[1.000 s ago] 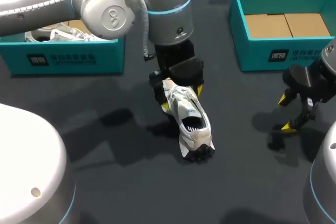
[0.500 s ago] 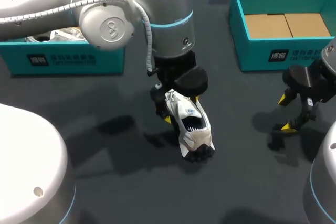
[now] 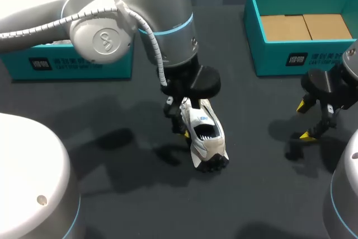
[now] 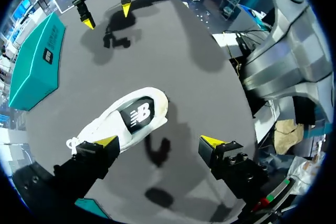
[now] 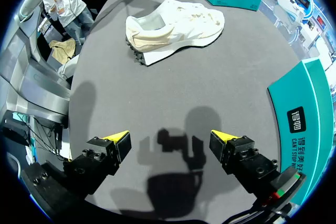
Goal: Take the shoe out of the shoebox, open the shoe tongue, remove and reinsert the insole, then place the shoe into the shoebox
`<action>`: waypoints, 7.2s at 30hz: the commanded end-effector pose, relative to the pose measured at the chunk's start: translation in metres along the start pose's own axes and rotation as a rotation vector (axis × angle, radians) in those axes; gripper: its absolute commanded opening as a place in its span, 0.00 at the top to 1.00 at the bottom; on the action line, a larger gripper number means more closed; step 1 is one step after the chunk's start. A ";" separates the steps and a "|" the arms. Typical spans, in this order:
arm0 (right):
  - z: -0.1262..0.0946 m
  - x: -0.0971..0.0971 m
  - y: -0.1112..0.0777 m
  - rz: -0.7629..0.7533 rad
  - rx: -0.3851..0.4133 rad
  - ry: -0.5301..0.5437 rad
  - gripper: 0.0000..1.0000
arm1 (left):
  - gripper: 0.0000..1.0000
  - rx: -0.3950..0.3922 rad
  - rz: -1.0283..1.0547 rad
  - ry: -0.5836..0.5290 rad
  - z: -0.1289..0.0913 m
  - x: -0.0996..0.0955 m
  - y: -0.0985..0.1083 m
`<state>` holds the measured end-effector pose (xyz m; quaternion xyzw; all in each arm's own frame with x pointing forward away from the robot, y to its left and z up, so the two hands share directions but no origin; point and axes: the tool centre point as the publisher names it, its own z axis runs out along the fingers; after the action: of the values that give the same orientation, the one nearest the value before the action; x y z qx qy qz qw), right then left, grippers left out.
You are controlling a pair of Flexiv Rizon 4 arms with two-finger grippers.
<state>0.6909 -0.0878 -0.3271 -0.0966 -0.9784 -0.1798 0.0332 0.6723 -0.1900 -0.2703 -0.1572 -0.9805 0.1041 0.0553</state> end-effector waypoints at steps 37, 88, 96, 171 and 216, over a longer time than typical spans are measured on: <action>0.000 0.001 0.000 0.000 0.001 -0.003 0.00 | 0.00 -0.041 -0.449 -0.057 0.078 0.013 -0.059; 0.000 0.001 0.000 0.000 0.001 -0.003 0.00 | 0.42 -0.138 -0.587 -0.125 0.135 0.011 -0.047; 0.000 0.001 0.000 0.000 0.001 -0.003 0.00 | 0.44 -0.156 -0.595 -0.131 0.130 0.006 -0.049; 0.000 0.001 0.000 0.000 0.001 -0.003 0.00 | 1.00 -0.152 -0.456 -0.009 -0.115 -0.032 0.034; 0.000 0.001 0.000 0.000 0.001 -0.003 0.00 | 1.00 -0.174 -0.475 -0.049 -0.236 -0.197 0.302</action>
<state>0.6909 -0.0877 -0.3271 -0.0966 -0.9784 -0.1798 0.0332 0.9641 0.0567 -0.1206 0.0783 -0.9965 0.0007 0.0300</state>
